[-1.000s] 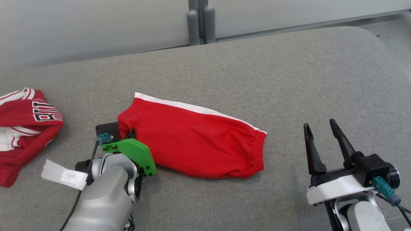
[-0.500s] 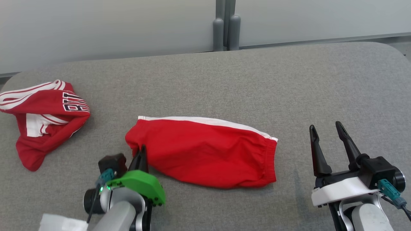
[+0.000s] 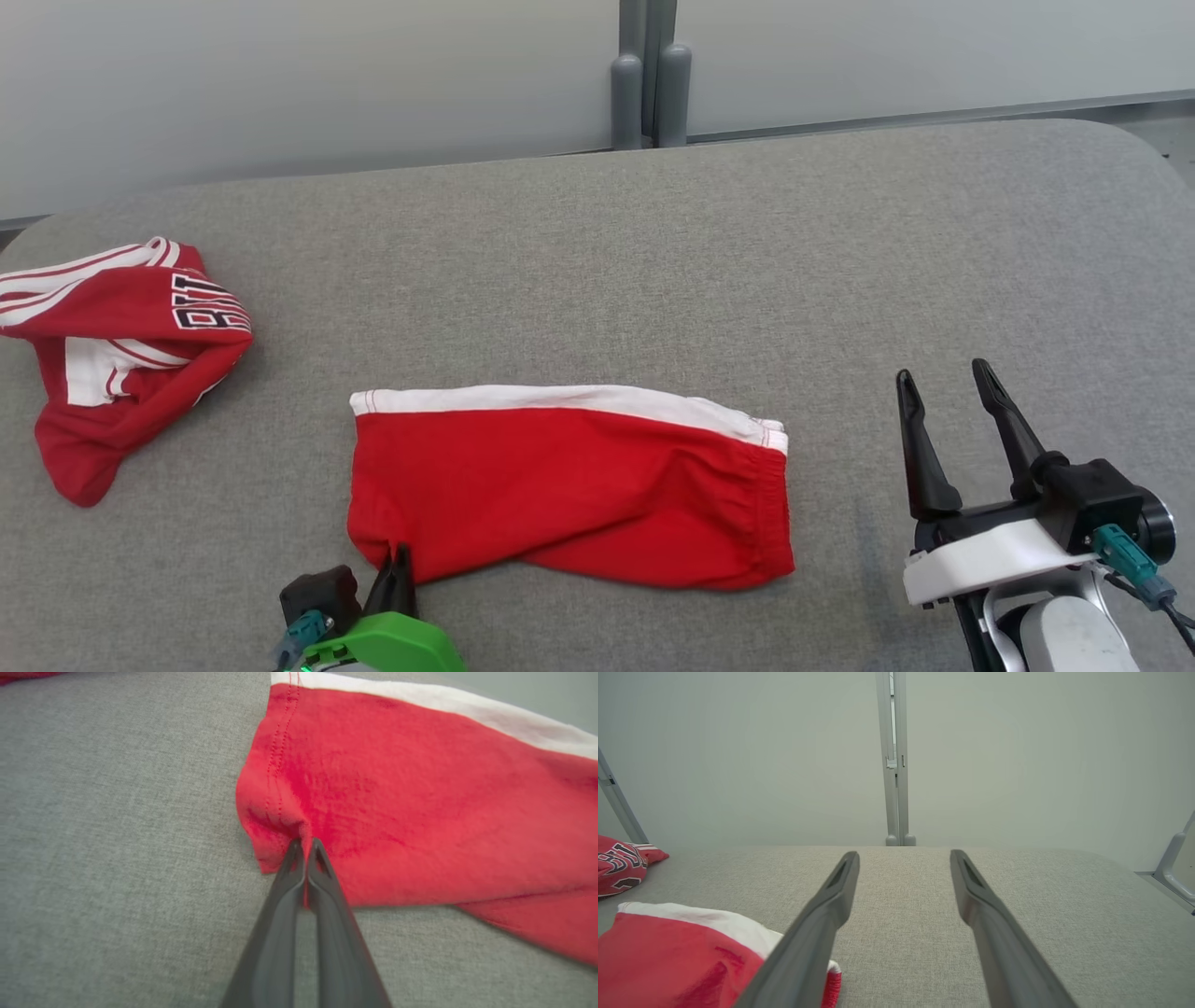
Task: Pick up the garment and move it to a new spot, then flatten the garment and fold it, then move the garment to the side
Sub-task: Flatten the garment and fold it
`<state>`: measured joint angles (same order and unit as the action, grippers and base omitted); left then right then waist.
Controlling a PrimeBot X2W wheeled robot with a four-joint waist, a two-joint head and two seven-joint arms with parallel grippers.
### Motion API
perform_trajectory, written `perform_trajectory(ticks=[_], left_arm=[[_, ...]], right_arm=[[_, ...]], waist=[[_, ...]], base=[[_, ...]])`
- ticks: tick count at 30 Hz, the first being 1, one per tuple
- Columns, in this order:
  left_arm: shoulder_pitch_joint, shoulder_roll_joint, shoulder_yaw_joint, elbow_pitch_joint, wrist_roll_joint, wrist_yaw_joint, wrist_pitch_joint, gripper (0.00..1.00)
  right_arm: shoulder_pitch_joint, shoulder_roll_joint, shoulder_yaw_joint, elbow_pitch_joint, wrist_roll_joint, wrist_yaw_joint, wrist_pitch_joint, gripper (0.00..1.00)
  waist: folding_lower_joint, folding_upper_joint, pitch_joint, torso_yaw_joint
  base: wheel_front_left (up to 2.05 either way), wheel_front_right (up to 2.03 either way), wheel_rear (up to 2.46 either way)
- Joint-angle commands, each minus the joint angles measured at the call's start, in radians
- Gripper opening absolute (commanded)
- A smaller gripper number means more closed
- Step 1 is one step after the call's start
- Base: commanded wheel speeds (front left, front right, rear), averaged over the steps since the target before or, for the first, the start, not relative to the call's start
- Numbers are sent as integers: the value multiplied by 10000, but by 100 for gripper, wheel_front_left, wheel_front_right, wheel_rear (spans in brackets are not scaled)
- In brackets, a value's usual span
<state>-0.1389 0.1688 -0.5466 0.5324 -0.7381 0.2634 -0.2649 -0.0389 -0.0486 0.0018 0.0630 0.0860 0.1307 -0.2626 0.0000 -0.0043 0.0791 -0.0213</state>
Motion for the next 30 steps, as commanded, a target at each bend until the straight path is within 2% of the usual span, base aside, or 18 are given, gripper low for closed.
perform_trajectory(ticks=[1, 2, 3, 4, 5, 12, 23, 30], left_arm=[[95, 20, 148, 189, 155, 3, -3, 4], [134, -6, 180, 277, 176, -45, -2, 21], [173, -43, 199, 361, 208, -71, -2, 45], [185, -74, 224, 414, 242, -115, -2, 91], [198, -99, 264, 456, 251, -151, -2, 100], [367, -1, 657, 187, 813, -202, -3, 100], [966, 342, 1266, -1494, 1993, -258, -4, 100], [1109, 362, 1428, -2087, 2154, -351, -2, 100]], right_arm=[[117, -34, -29, 38, -85, 1, -24, 100], [130, -34, -30, 56, -89, 2, -24, 100], [148, -34, -37, 58, -94, 1, -24, 100], [157, -34, -51, 56, -101, 1, -24, 100], [164, -34, -68, 58, -106, 1, -24, 100], [319, -34, -152, 93, -126, 1, -24, 100], [534, -34, -244, 347, 27, 1, -24, 100], [517, -36, -61, 614, 97, 2, -24, 100]], waist=[[0, 43, -20, -108], [0, 43, -34, -140], [0, 43, -46, -162], [0, 43, -58, -177], [0, 43, -76, -185], [0, 43, -296, -123], [0, 43, -807, 83], [0, 43, -1029, 73]], base=[[0, 0, 0], [0, 0, 0], [0, 0, 0], [0, 0, 0], [0, 0, 0], [0, 0, 0], [0, 0, 0], [0, 0, 0]])
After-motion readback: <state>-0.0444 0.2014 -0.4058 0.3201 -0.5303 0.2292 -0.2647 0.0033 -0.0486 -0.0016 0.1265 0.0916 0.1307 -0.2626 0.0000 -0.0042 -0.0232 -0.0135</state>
